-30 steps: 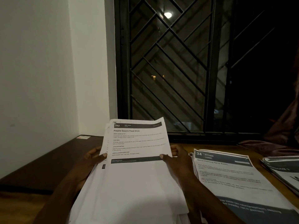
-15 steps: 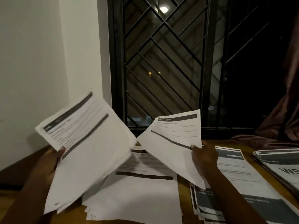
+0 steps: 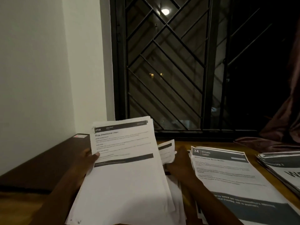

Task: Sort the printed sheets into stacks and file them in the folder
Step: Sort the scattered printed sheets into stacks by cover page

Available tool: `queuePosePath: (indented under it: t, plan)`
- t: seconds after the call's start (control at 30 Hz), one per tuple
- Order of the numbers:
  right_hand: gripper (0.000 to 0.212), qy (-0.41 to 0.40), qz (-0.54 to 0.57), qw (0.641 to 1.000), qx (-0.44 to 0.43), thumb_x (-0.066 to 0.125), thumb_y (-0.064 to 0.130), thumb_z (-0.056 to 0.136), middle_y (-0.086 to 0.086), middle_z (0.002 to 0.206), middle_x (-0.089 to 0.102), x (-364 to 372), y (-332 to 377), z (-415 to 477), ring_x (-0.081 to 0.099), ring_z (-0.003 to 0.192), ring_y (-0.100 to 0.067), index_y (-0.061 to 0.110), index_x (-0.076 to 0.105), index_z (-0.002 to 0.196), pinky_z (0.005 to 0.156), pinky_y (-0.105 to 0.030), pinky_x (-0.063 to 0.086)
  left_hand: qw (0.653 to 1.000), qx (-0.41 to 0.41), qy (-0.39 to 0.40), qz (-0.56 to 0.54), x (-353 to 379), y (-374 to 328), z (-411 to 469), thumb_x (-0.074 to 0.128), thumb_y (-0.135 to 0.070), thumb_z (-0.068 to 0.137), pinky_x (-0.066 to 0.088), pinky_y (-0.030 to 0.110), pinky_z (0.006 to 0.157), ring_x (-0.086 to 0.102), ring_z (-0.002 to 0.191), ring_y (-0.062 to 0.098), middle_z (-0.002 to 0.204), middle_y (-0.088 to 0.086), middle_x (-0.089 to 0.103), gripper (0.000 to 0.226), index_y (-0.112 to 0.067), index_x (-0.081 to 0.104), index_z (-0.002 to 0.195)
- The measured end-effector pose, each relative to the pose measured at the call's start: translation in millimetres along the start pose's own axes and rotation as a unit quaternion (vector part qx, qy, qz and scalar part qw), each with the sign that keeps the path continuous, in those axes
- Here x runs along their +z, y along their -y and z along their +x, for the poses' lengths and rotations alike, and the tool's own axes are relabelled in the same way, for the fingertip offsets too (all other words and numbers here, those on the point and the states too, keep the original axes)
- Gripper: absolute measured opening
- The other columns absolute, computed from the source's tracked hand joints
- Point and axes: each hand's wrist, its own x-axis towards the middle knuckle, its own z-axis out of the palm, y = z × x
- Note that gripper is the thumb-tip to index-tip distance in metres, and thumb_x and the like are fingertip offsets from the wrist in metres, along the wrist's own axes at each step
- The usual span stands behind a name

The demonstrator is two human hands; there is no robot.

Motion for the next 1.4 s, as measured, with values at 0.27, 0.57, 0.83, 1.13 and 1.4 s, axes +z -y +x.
queuePosePath:
  t: [0.27,0.57,0.83,1.13,1.4]
  plan:
    - [0.022,0.151,0.168,0.974,0.018,0.061,0.025,0.092,-0.001,0.111,0.071,3,25,-7,0.068,0.096,-0.017,0.016,0.067,0.111,0.079,-0.026,0.054,0.999,-0.001,0.043,-0.004,6,-5,-15,0.049,0.002,0.095,0.059,0.042,0.075,0.064,0.1,0.038,0.124,0.024,0.061,0.037,0.002,0.049,0.131]
    - [0.024,0.085,0.232,0.968,0.03,0.082,0.021,0.071,0.002,0.092,0.074,-1,19,-10,0.071,0.082,-0.015,0.012,0.071,0.091,0.071,-0.03,0.056,0.993,0.038,0.099,-0.045,16,-13,-34,0.045,0.011,0.093,0.057,0.025,0.049,0.072,0.06,0.016,0.075,0.0,0.075,0.023,0.004,0.054,0.112]
    - [0.042,-0.007,0.225,0.974,-0.03,0.072,0.018,0.082,0.005,0.097,0.065,2,19,-9,0.064,0.084,-0.01,0.028,0.042,0.11,0.062,-0.027,0.052,0.993,0.031,0.102,-0.043,12,-13,-32,0.041,0.012,0.094,0.055,0.024,0.045,0.07,0.054,0.015,0.062,-0.001,0.072,0.018,0.0,0.054,0.096]
    - [0.008,0.053,0.218,0.974,-0.024,0.067,0.023,0.087,0.002,0.096,0.074,9,20,-10,0.069,0.095,-0.02,0.018,0.073,0.088,0.09,-0.045,0.054,0.993,0.016,0.101,-0.056,6,-10,-26,0.046,0.005,0.094,0.059,0.032,0.052,0.073,0.067,0.024,0.096,0.018,0.069,0.018,-0.001,0.057,0.107]
    - [0.02,-0.096,0.175,0.979,0.03,0.049,0.023,0.097,-0.012,0.092,0.064,-14,27,4,0.059,0.085,-0.027,0.008,0.056,0.087,0.08,-0.039,0.051,0.988,-0.002,0.139,-0.069,10,-7,-26,0.055,0.009,0.087,0.06,0.046,0.071,0.071,0.091,0.038,0.112,0.02,0.069,0.035,-0.004,0.058,0.119]
